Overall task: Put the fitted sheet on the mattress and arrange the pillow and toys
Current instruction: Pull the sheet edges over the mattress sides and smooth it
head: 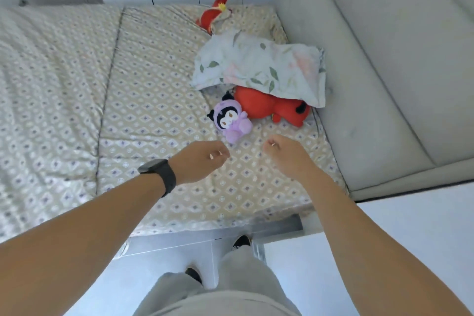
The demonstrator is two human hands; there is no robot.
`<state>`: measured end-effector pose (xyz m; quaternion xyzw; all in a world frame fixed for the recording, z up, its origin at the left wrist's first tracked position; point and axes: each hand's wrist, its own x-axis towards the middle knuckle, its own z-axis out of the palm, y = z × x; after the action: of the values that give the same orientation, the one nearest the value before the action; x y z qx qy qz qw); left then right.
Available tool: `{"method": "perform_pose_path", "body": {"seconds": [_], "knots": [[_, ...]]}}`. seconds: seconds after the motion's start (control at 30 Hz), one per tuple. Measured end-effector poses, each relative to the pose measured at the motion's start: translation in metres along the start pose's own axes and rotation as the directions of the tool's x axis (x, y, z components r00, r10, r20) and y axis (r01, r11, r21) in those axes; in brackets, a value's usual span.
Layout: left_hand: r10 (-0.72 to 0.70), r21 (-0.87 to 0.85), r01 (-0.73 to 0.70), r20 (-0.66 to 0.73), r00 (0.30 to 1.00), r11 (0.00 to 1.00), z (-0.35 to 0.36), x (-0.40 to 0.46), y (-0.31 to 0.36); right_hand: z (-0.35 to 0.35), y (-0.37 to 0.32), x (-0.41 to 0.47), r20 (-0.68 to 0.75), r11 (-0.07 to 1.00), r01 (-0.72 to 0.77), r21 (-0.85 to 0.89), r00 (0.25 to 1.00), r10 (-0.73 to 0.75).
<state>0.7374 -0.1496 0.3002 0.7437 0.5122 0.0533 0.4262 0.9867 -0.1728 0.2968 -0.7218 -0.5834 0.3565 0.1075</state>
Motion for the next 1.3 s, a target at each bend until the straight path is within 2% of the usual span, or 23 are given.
{"method": "perform_pose_path", "body": {"seconds": [0.13, 0.3, 0.4, 0.53, 0.73, 0.8, 0.93, 1.07, 1.17, 1.3], "knots": [[0.016, 0.023, -0.016, -0.039, 0.999, 1.0, -0.03, -0.006, 0.024, -0.043, -0.045, 0.003, 0.048, 0.984, 0.125, -0.124, 0.992, -0.12], [0.0, -0.111, -0.016, -0.143, 0.99, 0.994, -0.047, -0.005, 0.03, -0.077, -0.099, 0.017, 0.035, 0.968, 0.242, -0.063, 0.97, -0.24], [-0.04, -0.087, 0.031, -0.103, 0.994, 0.996, -0.042, -0.009, 0.003, -0.075, -0.11, 0.022, 0.029, 0.956, 0.287, -0.067, 0.958, -0.286], [-0.159, 0.047, 0.158, 0.019, 0.987, 0.986, -0.04, -0.013, -0.052, -0.037, -0.117, 0.033, 0.143, 0.961, 0.254, -0.107, 0.961, -0.238], [-0.335, 0.084, 0.331, 0.042, 0.941, 0.94, -0.06, -0.034, -0.141, 0.075, -0.142, 0.058, 0.358, 0.931, 0.307, -0.199, 0.907, -0.222], [-0.375, 0.133, 0.366, 0.057, 0.925, 0.921, -0.061, -0.051, -0.166, 0.103, -0.151, 0.059, 0.39, 0.937, 0.28, -0.206, 0.902, -0.184], [-0.496, 0.243, 0.46, 0.114, 0.861, 0.854, -0.07, -0.097, -0.265, 0.213, -0.195, 0.067, 0.464, 0.936, 0.277, -0.219, 0.873, -0.15], [-0.54, 0.329, 0.467, 0.181, 0.822, 0.821, -0.062, -0.116, -0.349, 0.319, -0.201, 0.082, 0.487, 0.928, 0.218, -0.302, 0.872, -0.046], [-0.556, 0.345, 0.471, 0.21, 0.804, 0.812, -0.05, -0.112, -0.427, 0.41, -0.193, 0.107, 0.538, 0.903, 0.205, -0.378, 0.842, 0.035], [-0.546, 0.351, 0.46, 0.202, 0.813, 0.815, -0.024, -0.078, -0.505, 0.497, -0.173, 0.144, 0.536, 0.838, 0.278, -0.469, 0.844, 0.02]]}}
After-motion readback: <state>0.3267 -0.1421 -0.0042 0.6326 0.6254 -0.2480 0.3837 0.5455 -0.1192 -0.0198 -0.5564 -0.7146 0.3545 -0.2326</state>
